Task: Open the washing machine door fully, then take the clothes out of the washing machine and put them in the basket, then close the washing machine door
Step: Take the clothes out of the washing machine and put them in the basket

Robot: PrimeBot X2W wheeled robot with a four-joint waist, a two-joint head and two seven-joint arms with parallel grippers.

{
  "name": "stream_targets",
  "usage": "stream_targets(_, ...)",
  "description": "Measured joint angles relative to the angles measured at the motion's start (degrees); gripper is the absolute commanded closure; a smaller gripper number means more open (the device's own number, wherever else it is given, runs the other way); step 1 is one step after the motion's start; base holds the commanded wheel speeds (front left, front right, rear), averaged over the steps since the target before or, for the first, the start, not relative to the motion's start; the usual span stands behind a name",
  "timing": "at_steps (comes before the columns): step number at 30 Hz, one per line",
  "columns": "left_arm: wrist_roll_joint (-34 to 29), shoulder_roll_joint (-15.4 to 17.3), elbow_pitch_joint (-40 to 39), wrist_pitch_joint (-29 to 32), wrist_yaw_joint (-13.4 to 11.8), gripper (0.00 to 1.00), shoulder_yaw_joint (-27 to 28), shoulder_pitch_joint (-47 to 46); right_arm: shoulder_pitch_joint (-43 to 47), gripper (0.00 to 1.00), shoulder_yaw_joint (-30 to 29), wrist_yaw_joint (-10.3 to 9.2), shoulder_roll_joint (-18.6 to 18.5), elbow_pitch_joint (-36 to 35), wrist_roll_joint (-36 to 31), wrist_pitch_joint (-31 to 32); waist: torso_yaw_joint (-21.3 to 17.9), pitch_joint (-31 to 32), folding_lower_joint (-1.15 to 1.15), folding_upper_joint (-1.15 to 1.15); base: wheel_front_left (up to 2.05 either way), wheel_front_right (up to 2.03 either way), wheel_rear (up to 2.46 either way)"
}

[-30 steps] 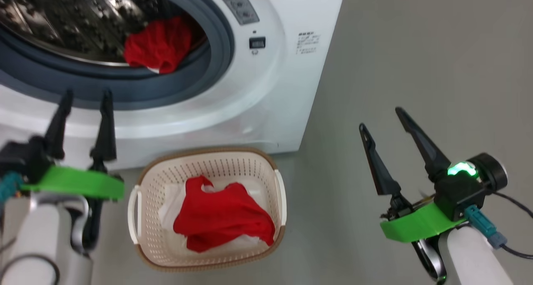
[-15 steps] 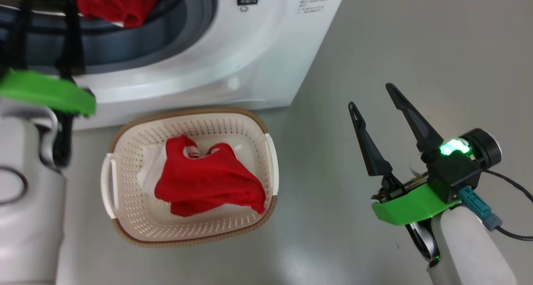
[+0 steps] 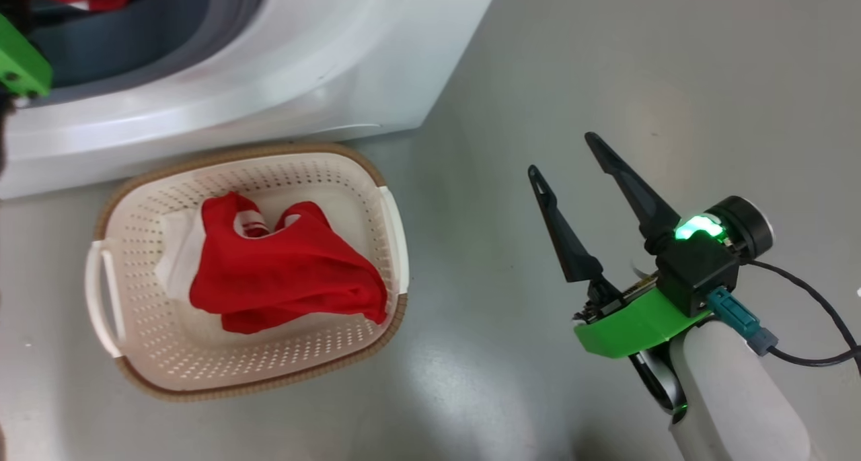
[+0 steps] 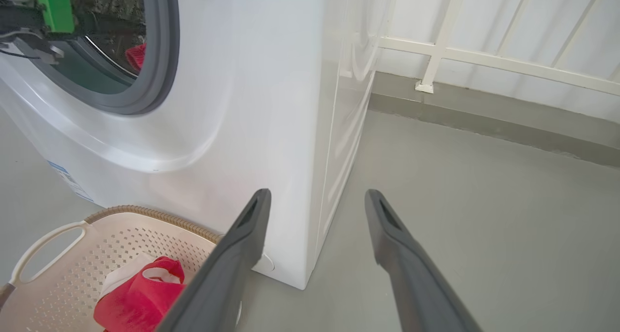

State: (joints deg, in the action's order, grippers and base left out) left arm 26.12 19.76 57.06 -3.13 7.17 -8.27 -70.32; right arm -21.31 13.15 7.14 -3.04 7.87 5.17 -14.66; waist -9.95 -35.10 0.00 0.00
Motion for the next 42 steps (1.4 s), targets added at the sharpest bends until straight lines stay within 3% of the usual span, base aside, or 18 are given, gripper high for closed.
stream_targets(6, 0.6, 2.45, 5.28, 8.98, 0.0, 0.0, -2.98, -4.02, -0.78, 0.0, 1.63, 0.0, 0.0, 0.86, 1.59, 0.0, -2.06, -1.38, 0.0, 0.0, 0.0, 0.0, 0.0)
stream_targets(14, 0.55, 3.68, 8.87, 15.58, 0.0, 0.0, -5.27, -7.15, -1.21, 0.0, 3.15, 0.0, 0.01, 1.27, 2.46, 0.0, -3.5, -1.9, 0.0, 0.0, 0.0, 0.0, 0.0)
stream_targets(15, 0.54, 3.97, 9.55, 16.44, 0.0, 0.29, -5.41, -7.21, -1.21, 0.0, 3.42, 0.0, 0.01, 1.27, 2.52, 0.0, -3.67, -1.92, 0.0, 0.0, 0.0, 0.0, 0.0)
stream_targets(16, 0.54, 4.21, 10.04, 17.27, 0.0, 0.71, -5.55, -7.26, -1.21, 0.0, 3.66, 0.0, 0.01, 1.27, 2.54, 0.0, -3.84, -1.94, 0.0, 0.0, 0.0, 0.0, 0.0)
stream_targets(17, 0.56, 4.36, 10.34, 18.04, 0.0, 1.0, -5.68, -7.59, -1.22, 0.0, 3.85, 0.0, 0.02, 1.27, 2.58, 0.0, -4.02, -1.96, 0.0, 0.0, 0.0, 0.0, 0.0)
stream_targets(20, 0.89, 4.49, 10.78, 20.2, 0.0, 1.0, -6.39, -8.54, -1.24, 0.0, 4.03, 0.0, 0.01, 1.27, 3.93, 0.0, -4.38, -2.1, 0.0, 0.0, 0.0, 0.0, 0.0)
stream_targets(24, 2.37, 4.48, 9.61, 18.74, 0.0, 1.0, -7.1, -8.33, -1.27, 0.0, 3.97, 0.0, 0.01, 1.33, 4.03, 0.0, -4.17, -2.17, 0.0, 0.0, 0.0, 0.0, 0.0)
stream_targets(42, 4.79, 2.9, 3.3, -7.25, 0.0, 1.0, -9.42, 1.15, -1.28, 0.0, 2.52, 0.0, 0.0, 3.49, 3.39, 0.0, -0.86, 1.37, 0.0, 0.0, 0.0, 0.0, 0.0)
